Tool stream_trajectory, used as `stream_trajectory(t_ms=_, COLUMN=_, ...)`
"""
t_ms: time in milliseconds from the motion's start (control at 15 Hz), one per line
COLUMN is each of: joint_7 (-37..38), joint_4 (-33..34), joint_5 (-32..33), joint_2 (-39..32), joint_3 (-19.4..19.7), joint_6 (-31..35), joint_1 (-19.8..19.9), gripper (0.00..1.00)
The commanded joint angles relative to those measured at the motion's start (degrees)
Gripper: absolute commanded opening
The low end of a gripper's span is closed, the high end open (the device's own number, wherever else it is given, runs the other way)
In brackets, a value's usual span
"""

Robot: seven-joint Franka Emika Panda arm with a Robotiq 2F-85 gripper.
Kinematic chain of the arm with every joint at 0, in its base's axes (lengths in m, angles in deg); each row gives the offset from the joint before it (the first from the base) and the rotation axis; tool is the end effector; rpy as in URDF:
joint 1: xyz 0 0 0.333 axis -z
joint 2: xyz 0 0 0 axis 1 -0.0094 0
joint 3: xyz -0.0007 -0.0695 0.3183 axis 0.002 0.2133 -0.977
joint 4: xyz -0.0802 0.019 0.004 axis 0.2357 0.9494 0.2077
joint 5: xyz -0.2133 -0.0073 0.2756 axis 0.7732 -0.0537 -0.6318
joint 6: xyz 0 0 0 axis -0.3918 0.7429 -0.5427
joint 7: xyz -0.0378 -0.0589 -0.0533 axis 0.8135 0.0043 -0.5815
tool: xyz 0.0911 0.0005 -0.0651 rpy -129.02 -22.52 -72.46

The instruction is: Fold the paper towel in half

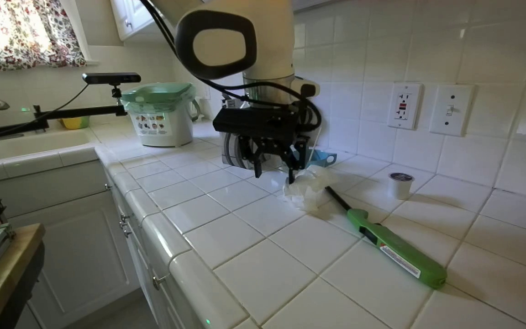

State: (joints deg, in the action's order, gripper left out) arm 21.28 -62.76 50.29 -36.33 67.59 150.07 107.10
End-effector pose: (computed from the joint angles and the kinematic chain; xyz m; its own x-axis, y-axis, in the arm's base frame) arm 0.5826 -0.0923 0.2939 0.7753 0.6012 0.1936 0.6170 -0.7865 -0.0285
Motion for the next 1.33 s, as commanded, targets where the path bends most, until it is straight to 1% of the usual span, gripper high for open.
stream_trajectory(t_ms=0, joint_7=3.8, joint_4=-1.3, joint_5=1.1, joint_2=3.4, joint_3=3.5, joint_6=-2.0, joint_1=-3.1, gripper=1.00)
stream_trajectory(t_ms=267, joint_7=10.6, joint_4=-2.3, joint_5=3.0, joint_2=6.5, joint_3=6.9, joint_6=-3.5, joint_1=-5.6, gripper=1.00)
stream_trajectory(t_ms=467, joint_7=18.1, joint_4=-3.1, joint_5=5.2, joint_2=8.6, joint_3=9.1, joint_6=-6.2, joint_1=-7.4, gripper=1.00)
stream_trajectory(t_ms=600, joint_7=25.3, joint_4=-3.9, joint_5=6.9, joint_2=10.1, joint_3=10.3, joint_6=-7.7, joint_1=-8.7, gripper=1.00)
stream_trajectory(t_ms=933, joint_7=45.9, joint_4=-6.3, joint_5=11.9, joint_2=15.7, joint_3=12.2, joint_6=-11.4, joint_1=-12.2, gripper=1.00)
stream_trajectory(t_ms=1200, joint_7=61.7, joint_4=-6.7, joint_5=18.6, joint_2=19.6, joint_3=13.5, joint_6=-13.9, joint_1=-13.9, gripper=1.00)
stream_trajectory(t_ms=1267, joint_7=54.6, joint_4=-4.8, joint_5=15.1, joint_2=17.4, joint_3=12.7, joint_6=-13.6, joint_1=-13.0, gripper=1.00)
